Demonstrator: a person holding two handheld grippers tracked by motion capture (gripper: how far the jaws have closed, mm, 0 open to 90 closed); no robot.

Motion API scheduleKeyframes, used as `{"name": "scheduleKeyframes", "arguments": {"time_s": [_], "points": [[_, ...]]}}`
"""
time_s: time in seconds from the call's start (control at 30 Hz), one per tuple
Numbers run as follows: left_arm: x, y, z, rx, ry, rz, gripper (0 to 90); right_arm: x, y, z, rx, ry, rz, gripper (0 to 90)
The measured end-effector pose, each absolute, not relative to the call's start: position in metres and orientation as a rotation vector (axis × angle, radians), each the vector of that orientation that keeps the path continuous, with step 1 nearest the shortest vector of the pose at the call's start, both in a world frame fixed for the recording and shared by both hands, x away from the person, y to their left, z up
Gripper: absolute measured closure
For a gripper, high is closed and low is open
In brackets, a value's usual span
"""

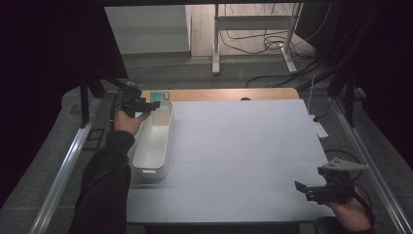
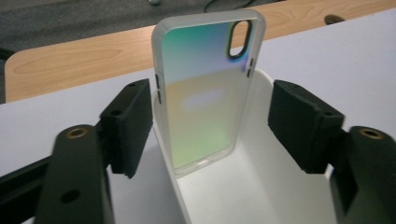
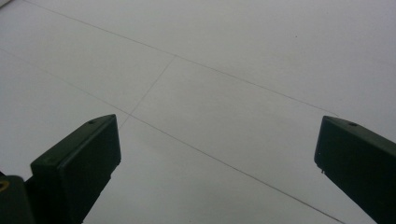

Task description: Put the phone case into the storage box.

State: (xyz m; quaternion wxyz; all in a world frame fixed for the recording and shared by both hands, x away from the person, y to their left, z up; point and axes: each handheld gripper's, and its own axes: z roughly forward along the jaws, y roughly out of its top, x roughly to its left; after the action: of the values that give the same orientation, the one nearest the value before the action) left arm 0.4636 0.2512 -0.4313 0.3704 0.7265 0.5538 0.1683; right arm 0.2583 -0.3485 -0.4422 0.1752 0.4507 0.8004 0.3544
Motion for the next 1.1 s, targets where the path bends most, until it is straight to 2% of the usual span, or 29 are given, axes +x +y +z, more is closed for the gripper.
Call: {"name": "scheduleKeyframes", "arguments": {"time_s": [0.53, 0.83, 1.1], "points": [[0.436, 0.242, -0.424, 1.888, 1.299, 0.355, 8.8, 0.258, -0.348, -0.442, 1.272, 2.270, 1.005, 0.3], [0.419, 0.228, -0.426, 1.947, 1.207, 0.346, 4.0, 0.258, -0.348, -0.442, 1.274, 2.273, 1.001, 0.3], [0.405, 0.217, -0.429, 1.970, 1.163, 0.360, 3.7, 0.258, -0.348, -0.442, 1.274, 2.275, 0.998, 0.3]]}}
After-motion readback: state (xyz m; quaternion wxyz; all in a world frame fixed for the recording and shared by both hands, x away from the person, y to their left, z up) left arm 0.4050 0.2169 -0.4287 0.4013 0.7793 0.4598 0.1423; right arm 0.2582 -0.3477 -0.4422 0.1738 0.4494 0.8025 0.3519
